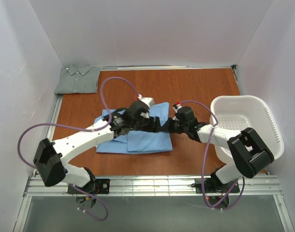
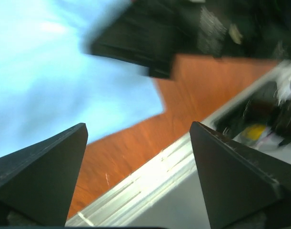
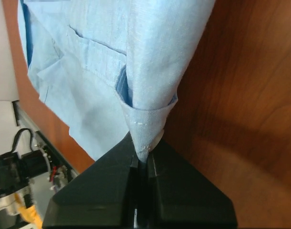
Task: Fold and stack the long sleeve shirts
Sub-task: Fold the shirt
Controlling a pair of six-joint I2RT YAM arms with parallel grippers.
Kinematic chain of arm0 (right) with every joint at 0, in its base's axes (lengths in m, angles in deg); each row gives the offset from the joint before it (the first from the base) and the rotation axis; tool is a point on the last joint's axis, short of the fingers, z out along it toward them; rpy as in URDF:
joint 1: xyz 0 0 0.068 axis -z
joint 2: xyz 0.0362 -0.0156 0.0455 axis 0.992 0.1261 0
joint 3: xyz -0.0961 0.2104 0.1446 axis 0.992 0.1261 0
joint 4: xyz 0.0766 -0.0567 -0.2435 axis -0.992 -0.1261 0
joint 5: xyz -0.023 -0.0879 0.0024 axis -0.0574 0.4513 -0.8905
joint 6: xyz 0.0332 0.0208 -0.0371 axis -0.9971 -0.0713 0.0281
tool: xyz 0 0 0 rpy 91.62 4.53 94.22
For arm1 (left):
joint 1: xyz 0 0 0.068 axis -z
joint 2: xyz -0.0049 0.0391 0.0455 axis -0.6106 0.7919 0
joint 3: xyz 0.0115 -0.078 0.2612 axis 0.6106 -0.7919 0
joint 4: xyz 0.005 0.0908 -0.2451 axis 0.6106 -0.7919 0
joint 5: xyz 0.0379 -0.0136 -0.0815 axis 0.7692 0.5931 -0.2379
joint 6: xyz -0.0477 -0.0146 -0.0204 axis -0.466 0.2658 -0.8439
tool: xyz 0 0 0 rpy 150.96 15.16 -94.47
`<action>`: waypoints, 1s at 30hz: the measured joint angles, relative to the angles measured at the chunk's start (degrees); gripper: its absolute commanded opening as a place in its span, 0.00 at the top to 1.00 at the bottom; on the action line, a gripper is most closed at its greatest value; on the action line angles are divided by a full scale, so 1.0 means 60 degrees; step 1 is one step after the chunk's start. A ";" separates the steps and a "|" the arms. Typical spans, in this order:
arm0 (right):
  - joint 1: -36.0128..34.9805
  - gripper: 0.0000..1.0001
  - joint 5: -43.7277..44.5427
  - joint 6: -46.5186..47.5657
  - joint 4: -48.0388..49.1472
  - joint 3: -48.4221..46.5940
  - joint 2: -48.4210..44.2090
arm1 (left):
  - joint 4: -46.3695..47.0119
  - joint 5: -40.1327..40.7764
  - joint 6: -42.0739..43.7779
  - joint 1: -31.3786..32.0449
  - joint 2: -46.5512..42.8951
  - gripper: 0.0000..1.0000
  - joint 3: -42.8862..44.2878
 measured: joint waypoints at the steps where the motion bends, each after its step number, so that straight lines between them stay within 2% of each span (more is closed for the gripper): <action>1: 0.0138 0.99 -0.0007 0.0390 -0.0535 -0.0302 -0.0036 | 0.0044 -0.0062 -0.0011 -0.0492 -0.0342 0.16 -0.0109; 5: 0.0747 0.99 0.0073 0.2189 -0.2914 -0.1745 -0.0007 | 0.0098 -0.0095 0.0120 -0.2605 -0.1264 0.16 -0.0721; 8: 0.1096 0.99 0.0357 0.3676 -0.4841 -0.3013 0.0120 | 0.0076 -0.0106 0.0237 -0.3938 -0.1381 0.19 -0.1351; 15: 0.1392 0.99 0.1566 0.6411 -0.8240 -0.5566 0.0597 | 0.0142 -0.0750 0.0532 -0.6247 -0.1246 0.24 -0.2626; 22: 0.1388 0.99 0.2204 0.7898 -0.9723 -0.7348 0.1552 | 0.0871 -0.1373 0.0535 -0.7100 -0.0259 0.34 -0.2954; 30: 0.1115 0.99 0.3774 0.8426 -1.0812 -0.8714 0.2157 | 0.1625 -0.2397 0.0408 -0.7133 0.1508 0.58 -0.3002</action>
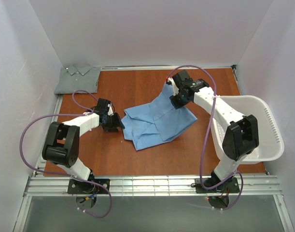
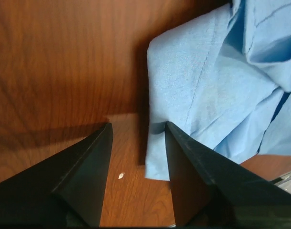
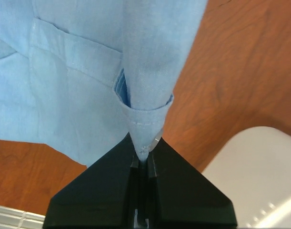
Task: Fold and stack the long sleeve shirts
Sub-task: Fold the shirt
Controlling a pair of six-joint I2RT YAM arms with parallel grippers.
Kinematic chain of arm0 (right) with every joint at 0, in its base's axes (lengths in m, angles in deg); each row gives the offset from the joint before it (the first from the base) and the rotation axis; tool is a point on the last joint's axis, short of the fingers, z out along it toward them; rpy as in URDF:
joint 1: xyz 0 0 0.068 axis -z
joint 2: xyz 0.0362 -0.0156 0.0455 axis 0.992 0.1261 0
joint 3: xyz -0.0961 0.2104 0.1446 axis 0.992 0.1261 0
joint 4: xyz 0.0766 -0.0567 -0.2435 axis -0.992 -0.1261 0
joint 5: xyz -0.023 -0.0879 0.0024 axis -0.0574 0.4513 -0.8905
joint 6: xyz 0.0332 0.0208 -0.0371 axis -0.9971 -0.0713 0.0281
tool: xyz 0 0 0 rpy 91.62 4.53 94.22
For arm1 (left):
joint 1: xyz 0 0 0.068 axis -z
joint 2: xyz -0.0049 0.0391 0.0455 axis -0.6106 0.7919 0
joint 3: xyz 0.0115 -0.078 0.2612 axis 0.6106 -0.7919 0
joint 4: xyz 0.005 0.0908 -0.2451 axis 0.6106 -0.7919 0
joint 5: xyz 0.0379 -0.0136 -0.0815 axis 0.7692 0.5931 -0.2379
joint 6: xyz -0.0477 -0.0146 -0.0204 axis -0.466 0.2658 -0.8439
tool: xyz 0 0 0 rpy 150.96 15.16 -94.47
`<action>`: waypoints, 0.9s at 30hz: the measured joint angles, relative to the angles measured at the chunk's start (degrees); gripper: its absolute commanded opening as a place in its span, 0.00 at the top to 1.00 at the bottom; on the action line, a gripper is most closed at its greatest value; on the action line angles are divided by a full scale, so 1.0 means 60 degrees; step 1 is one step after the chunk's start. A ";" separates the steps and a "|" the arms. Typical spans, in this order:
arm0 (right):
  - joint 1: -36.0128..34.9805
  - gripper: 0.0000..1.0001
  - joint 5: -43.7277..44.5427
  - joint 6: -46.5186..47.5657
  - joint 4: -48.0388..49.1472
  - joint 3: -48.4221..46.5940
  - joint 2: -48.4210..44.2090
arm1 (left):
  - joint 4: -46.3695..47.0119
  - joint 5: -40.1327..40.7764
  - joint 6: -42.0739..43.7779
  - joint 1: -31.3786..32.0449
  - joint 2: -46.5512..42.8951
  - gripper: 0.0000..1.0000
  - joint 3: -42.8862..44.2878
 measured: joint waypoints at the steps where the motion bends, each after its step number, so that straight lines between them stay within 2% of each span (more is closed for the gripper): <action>1: -0.0098 0.99 0.0251 0.0044 -0.0109 -0.0164 0.0036 | 0.0080 -0.0171 -0.0033 0.0000 0.0025 0.60 -0.0007; 2: -0.0266 0.99 0.0616 0.0106 -0.0189 -0.0353 0.0084 | 0.0215 -0.0302 -0.0066 0.0000 0.0025 0.65 -0.0047; 14: -0.1974 0.99 0.4339 0.0066 -0.1180 -0.1457 0.1504 | 0.1687 -0.1687 -0.0907 0.0109 -0.0069 0.75 -0.1038; 21: -0.3056 0.99 0.5887 -0.0637 -0.2175 -0.2630 0.2342 | 0.2204 -0.1727 -0.1497 0.0492 -0.0062 0.97 -0.1373; 27: -0.3876 0.99 0.6612 -0.1395 -0.2907 -0.3574 0.3020 | 0.2437 -0.1701 -0.1810 0.0648 -0.0069 1.00 -0.1530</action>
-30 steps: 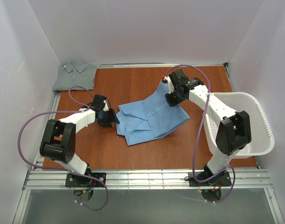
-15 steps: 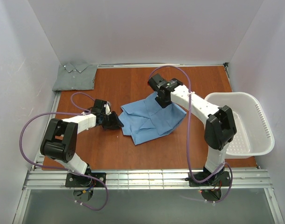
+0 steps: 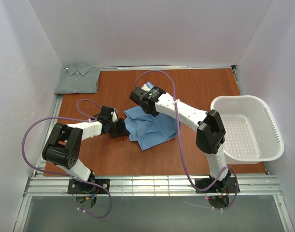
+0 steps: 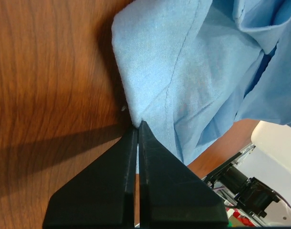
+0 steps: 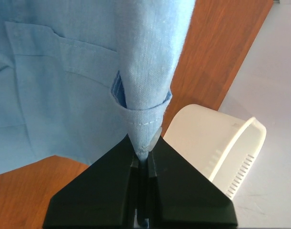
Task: Fold and stack the long sleeve shirts
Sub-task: Fold the shirt
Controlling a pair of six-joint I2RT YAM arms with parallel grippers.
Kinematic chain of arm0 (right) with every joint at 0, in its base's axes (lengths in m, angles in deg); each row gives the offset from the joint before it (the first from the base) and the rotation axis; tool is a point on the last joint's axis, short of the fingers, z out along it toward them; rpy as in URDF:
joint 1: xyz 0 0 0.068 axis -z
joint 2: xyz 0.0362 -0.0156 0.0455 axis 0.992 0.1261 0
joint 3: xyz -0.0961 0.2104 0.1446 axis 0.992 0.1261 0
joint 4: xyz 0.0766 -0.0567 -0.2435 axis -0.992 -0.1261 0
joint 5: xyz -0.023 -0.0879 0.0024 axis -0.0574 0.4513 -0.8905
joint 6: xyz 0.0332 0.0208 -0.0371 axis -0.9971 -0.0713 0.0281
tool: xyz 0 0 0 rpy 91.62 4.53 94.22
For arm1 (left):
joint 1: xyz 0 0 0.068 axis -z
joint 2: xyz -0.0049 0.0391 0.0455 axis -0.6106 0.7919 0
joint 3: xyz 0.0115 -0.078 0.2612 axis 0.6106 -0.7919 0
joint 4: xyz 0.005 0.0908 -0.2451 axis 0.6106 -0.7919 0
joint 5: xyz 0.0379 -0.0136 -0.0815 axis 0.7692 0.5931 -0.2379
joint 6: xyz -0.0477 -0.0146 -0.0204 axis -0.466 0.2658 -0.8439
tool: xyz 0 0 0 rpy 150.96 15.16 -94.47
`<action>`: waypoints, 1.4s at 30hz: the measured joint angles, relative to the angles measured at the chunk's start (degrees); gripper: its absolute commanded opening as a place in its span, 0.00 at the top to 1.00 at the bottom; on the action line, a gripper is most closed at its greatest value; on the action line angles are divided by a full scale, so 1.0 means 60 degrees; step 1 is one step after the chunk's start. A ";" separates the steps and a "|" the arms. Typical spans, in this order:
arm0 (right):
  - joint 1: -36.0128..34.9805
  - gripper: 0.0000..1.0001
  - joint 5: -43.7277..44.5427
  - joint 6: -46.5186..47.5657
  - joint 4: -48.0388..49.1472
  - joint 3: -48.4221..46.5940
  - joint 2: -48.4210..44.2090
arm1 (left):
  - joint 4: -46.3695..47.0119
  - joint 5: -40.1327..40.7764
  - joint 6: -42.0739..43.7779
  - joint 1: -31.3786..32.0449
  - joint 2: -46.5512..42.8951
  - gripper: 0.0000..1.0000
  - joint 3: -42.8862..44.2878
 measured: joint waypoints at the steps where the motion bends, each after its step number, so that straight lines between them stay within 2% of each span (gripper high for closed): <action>1: -0.0138 0.99 0.0055 -0.0120 -0.0076 -0.0080 0.0066 | 0.0058 0.0000 -0.0040 0.0007 -0.0018 1.00 -0.0044; 10: -0.1326 0.99 0.0095 -0.0951 -0.0401 -0.0841 0.1013 | 0.0412 0.0029 -0.0579 0.0044 -0.0652 1.00 -0.0769; 18: -0.1723 0.95 -0.0980 -0.1606 -0.0182 -0.1137 0.2069 | 0.0780 0.0040 -0.0976 0.0044 -0.1093 1.00 -0.1231; 21: -0.1723 0.88 -0.1483 -0.1829 0.0441 -0.0732 0.2011 | 0.0911 0.0040 -0.1129 0.0044 -0.1140 1.00 -0.1351; 26: -0.1723 0.68 -0.2386 -0.2076 0.1581 0.0426 0.1818 | 0.1042 0.0040 -0.1297 0.0044 -0.1180 1.00 -0.1494; 28: -0.1723 0.64 -0.2769 -0.2127 0.1971 0.0798 0.1694 | 0.1056 0.0040 -0.1330 0.0044 -0.1184 1.00 -0.1512; 31: -0.1723 0.64 -0.3271 -0.2189 0.2408 0.1188 0.1311 | 0.1118 0.0040 -0.1384 0.0044 -0.1184 1.00 -0.1559; 32: -0.1723 0.65 -0.3421 -0.2200 0.2561 0.1308 0.1111 | 0.1122 0.0040 -0.1395 0.0044 -0.1184 1.00 -0.1566; 36: -0.1723 0.98 -0.3796 -0.2251 0.3075 0.1705 0.0229 | 0.1184 0.0040 -0.1428 0.0044 -0.1188 1.00 -0.1599; 42: -0.1679 0.99 -0.3876 -0.2455 0.3883 0.1912 -0.0295 | 0.1235 0.0036 -0.1501 0.0044 -0.1188 1.00 -0.1621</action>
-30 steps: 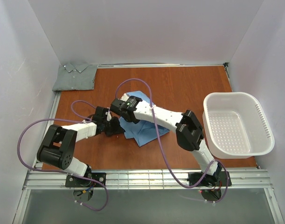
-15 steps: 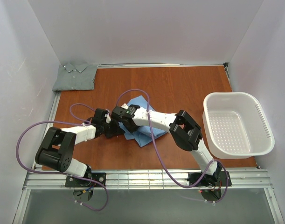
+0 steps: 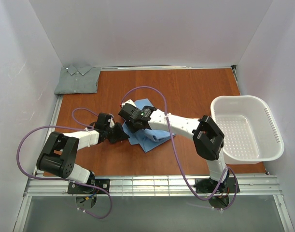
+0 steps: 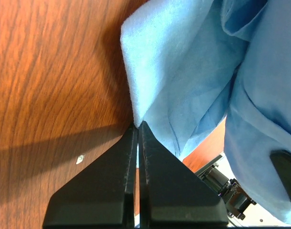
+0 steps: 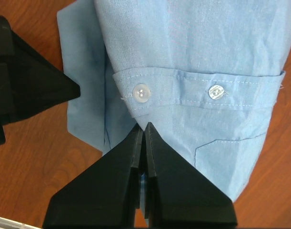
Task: Fold and stack the long sleeve shirts
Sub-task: Fold the shirt
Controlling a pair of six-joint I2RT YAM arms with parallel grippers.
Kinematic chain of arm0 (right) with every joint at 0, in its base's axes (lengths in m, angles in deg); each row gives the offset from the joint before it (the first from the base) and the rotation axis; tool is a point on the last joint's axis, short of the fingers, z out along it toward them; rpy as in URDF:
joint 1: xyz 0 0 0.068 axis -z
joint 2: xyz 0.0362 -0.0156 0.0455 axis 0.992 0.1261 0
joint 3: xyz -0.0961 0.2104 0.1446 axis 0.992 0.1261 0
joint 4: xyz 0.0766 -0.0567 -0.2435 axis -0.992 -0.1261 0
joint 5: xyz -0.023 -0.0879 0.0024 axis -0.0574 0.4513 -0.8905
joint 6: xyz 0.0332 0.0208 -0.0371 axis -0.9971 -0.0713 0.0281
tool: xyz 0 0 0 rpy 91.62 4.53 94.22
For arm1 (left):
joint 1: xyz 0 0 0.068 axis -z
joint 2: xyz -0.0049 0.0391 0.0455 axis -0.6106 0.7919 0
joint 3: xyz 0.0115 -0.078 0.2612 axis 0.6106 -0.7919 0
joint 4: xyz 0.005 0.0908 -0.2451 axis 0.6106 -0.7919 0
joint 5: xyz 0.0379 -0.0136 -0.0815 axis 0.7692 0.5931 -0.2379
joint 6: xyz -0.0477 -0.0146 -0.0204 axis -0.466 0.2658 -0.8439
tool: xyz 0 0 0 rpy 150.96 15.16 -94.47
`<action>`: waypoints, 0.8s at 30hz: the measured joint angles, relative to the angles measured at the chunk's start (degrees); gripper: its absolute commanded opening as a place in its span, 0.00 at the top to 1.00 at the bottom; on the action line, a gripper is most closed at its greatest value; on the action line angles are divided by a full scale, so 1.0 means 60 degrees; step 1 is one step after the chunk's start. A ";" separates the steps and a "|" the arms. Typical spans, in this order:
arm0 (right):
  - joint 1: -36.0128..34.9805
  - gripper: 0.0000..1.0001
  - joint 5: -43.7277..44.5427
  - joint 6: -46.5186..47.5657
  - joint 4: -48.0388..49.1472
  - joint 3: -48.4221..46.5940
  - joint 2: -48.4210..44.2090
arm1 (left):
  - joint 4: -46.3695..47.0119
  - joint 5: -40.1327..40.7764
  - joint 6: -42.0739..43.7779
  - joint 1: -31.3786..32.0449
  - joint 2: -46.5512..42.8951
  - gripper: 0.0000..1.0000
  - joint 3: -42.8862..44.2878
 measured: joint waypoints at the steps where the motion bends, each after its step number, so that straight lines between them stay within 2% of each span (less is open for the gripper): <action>1: 0.0004 0.99 -0.0033 -0.0051 0.0178 0.0109 0.0004 | 0.0022 0.0000 -0.0004 0.0000 -0.0004 1.00 -0.0011; 12: 0.0073 0.99 -0.0470 -0.0769 0.2011 0.1836 -0.0015 | 0.0164 -0.0033 -0.0135 0.0000 -0.0069 1.00 -0.0153; 24: 0.0164 0.99 -0.0306 -0.1384 0.2973 0.2663 -0.0856 | 0.0244 -0.0040 -0.0178 0.0000 -0.0146 1.00 -0.0288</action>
